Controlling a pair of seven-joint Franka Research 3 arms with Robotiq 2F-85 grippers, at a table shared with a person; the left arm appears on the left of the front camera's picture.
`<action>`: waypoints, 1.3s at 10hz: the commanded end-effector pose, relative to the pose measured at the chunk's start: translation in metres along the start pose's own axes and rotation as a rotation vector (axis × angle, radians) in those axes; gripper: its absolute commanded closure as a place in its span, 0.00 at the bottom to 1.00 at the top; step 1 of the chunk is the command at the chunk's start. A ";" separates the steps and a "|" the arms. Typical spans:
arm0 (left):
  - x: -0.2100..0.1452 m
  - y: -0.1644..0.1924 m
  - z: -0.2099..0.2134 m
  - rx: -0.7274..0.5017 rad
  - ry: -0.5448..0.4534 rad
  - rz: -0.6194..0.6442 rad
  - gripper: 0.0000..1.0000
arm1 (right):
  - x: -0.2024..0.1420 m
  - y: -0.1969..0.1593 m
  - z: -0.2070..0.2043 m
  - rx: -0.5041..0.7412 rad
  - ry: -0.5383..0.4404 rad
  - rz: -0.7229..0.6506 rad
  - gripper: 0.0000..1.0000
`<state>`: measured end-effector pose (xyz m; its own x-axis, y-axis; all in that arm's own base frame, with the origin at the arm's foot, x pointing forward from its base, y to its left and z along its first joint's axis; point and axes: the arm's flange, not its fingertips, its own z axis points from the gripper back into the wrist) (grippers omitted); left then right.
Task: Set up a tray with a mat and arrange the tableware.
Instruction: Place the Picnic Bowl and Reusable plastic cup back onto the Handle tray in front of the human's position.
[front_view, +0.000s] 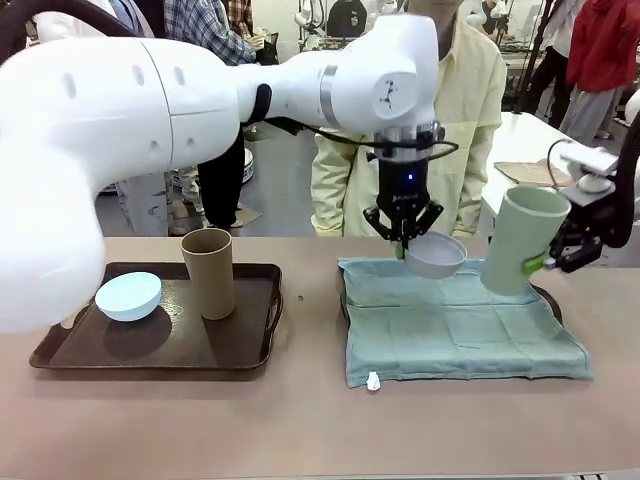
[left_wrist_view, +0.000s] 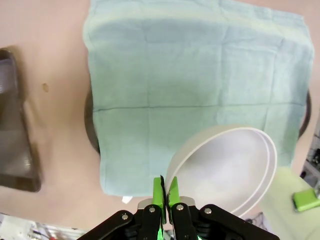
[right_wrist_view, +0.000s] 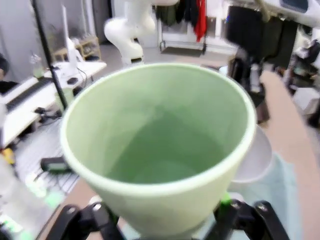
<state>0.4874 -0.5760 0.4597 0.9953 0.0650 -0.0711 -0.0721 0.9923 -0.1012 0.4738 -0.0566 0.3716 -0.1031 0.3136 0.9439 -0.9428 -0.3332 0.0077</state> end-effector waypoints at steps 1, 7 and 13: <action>-0.001 0.006 -0.007 0.007 0.018 -0.015 0.96 | -0.017 -0.006 -0.002 0.038 0.029 0.008 0.16; -0.005 0.021 -0.060 -0.093 -0.067 -0.139 0.96 | -0.065 -0.016 -0.006 0.034 -0.001 0.013 0.16; 0.009 -0.001 -0.063 -0.085 -0.065 -0.116 0.96 | -0.066 -0.014 -0.005 0.038 0.005 -0.015 0.16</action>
<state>0.4881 -0.5763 0.3949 0.9992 -0.0395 0.0050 0.0398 0.9844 -0.1715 0.4921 -0.0682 0.3068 -0.0897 0.3229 0.9422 -0.9320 -0.3608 0.0349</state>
